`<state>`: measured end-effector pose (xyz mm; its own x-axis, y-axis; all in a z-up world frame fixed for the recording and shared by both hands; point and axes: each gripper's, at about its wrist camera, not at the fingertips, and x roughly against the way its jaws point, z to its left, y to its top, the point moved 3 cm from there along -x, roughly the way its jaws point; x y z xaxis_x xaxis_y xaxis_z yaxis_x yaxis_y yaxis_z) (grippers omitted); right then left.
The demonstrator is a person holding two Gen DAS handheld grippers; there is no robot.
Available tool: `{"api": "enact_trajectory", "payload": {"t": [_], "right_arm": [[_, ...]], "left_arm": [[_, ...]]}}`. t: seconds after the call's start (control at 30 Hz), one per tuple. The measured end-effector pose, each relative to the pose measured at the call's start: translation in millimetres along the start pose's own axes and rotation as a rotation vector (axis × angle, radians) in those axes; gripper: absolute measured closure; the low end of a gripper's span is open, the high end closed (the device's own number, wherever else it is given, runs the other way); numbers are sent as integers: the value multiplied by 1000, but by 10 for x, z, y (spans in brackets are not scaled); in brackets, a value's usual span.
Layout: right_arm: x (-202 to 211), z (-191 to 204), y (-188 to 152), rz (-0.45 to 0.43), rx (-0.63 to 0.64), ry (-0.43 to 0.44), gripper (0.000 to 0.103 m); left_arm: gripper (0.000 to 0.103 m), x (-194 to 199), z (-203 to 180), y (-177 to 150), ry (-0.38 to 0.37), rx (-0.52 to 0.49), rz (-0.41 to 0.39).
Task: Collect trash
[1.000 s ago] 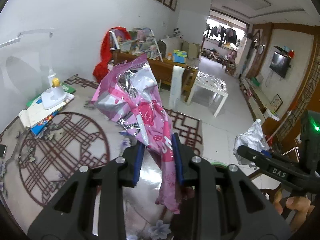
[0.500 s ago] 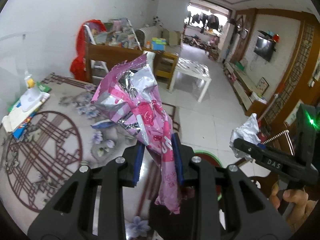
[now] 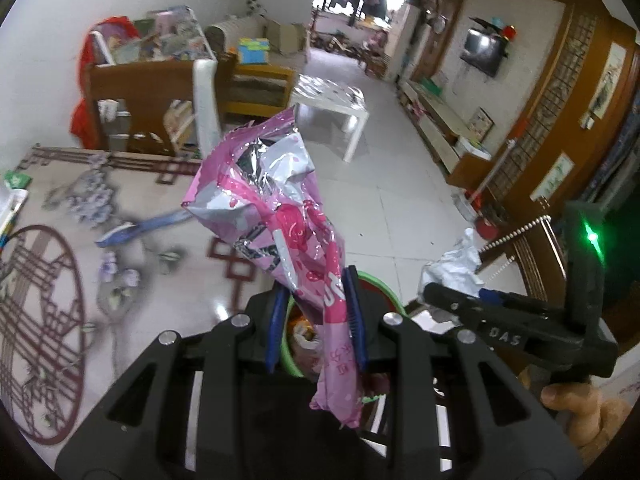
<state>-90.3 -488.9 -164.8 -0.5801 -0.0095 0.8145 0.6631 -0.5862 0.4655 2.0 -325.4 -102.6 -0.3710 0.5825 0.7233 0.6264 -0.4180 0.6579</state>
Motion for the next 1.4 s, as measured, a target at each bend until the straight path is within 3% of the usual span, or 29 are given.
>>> {"api": "enact_trajectory", "payload": {"t": [0.43, 0.47, 0.5, 0.57, 0.63, 0.7, 0.83, 0.87, 0.9, 1.1, 1.2, 1.27, 1.4], "right_arm": [[-79, -255, -51, 39, -59, -47, 50], [-89, -259, -52, 42, -60, -48, 48], [-103, -260, -46, 44, -63, -48, 46], [-122, -279, -36, 50, -74, -48, 39], [-136, -294, -28, 55, -83, -46, 34], [-135, -307, -19, 57, -89, -45, 33], [-97, -256, 22, 42, -83, -45, 32], [-73, -224, 43, 30, -77, -44, 32], [-43, -177, 66, 15, -68, -42, 32], [254, 242, 255, -152, 39, 1, 19], [486, 536, 333, -290, 97, 38, 17], [637, 740, 373, -385, 152, 28, 6], [917, 1185, 367, -595, 289, -22, 7]], "left_arm": [[74, -307, -272, -28, -54, -66, 65], [69, -308, -287, -26, -55, -68, 66], [57, -314, -288, -25, -55, -68, 65], [41, -297, -277, -7, -55, -64, 49], [41, -281, -280, 14, -53, -69, 40], [32, -264, -282, 26, -44, -77, 34], [26, -114, -218, 95, -28, -69, -20], [21, -80, -204, 112, -22, -69, -33], [15, 6, -163, 143, -4, -68, -62], [5, 569, 216, 354, 104, -22, -238], [5, 852, 414, 433, 149, 11, -315], [5, 1084, 584, 472, 194, 42, -372], [5, 1432, 834, 514, 296, 96, -449]]}}
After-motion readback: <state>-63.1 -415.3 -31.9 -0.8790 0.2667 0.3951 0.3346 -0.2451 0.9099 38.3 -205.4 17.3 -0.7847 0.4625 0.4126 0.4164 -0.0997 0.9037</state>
